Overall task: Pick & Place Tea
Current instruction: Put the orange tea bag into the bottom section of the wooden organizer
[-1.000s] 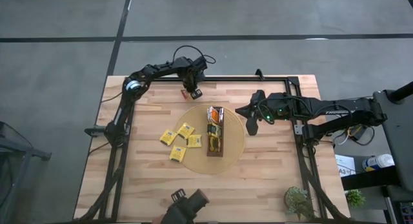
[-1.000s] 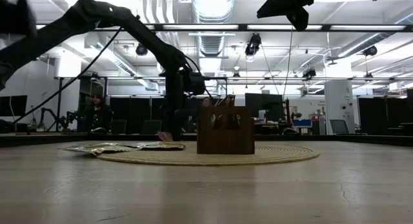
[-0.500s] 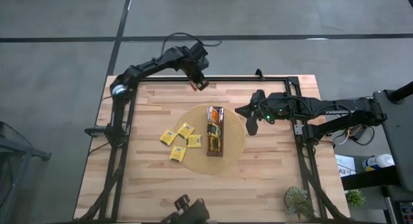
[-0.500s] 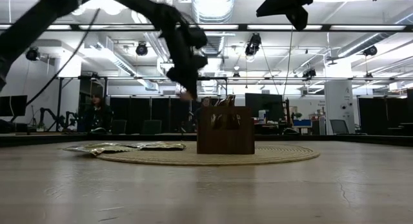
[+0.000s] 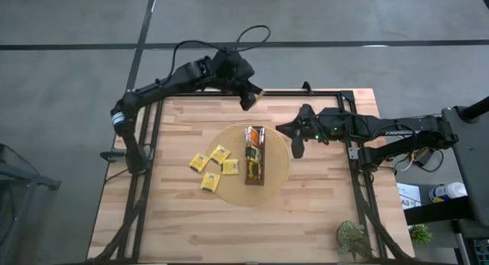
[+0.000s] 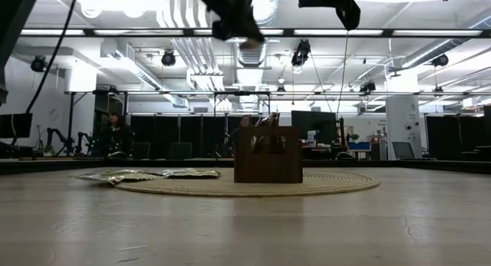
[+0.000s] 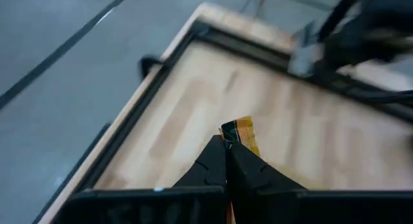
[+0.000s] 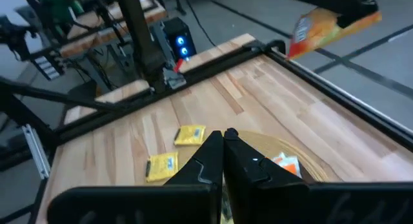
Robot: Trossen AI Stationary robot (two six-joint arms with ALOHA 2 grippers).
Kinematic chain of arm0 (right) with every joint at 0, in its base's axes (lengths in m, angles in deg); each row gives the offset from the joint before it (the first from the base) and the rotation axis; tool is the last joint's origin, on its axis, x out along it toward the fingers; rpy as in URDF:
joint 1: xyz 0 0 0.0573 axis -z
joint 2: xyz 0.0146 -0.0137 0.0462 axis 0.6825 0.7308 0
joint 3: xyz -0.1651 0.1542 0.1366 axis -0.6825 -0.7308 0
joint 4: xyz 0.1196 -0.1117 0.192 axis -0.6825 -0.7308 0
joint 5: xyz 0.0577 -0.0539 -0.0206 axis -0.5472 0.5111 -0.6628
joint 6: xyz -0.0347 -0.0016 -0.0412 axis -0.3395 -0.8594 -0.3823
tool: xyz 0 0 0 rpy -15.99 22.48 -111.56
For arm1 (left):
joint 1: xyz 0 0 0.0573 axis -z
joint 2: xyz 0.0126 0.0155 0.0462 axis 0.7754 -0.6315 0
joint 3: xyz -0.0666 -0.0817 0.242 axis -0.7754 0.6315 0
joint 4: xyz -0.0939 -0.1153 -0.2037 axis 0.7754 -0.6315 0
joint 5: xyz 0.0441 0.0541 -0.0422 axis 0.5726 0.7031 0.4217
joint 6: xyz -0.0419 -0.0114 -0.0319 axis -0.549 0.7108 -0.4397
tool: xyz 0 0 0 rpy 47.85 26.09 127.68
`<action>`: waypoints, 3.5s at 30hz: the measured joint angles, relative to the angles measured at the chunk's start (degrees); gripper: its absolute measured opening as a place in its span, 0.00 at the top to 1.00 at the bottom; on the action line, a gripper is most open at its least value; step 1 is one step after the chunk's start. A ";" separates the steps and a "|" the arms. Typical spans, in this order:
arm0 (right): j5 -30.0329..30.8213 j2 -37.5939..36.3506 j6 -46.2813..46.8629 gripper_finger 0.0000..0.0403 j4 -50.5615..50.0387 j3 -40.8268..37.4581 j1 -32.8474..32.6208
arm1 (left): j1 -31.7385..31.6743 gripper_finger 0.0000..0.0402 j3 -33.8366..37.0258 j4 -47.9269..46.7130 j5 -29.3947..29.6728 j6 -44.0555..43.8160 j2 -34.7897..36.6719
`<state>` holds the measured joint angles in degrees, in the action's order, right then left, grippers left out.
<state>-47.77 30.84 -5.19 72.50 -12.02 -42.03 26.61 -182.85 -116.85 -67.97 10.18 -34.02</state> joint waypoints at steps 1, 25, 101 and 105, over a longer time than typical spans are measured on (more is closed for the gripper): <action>0.01 0.00 0.00 0.98 0.86 0.00 0.00 | 1.07 1.00 0.00 0.97 -0.14 -0.36 0.50; 1.87 0.09 8.59 0.51 5.34 1.08 0.00 | 14.13 1.00 -0.02 11.21 -1.88 -1.68 3.26; -19.63 2.14 2.91 0.98 -0.45 5.53 -0.42 | 15.64 0.31 -1.86 4.54 -19.14 -8.20 2.06; -20.88 2.14 2.96 0.98 -0.50 5.46 -0.39 | 15.74 0.34 -1.86 4.86 -20.06 -8.72 2.06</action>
<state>-68.65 32.98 -2.23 72.00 -6.55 -42.42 42.35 -184.71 -111.98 -88.02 1.46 -31.96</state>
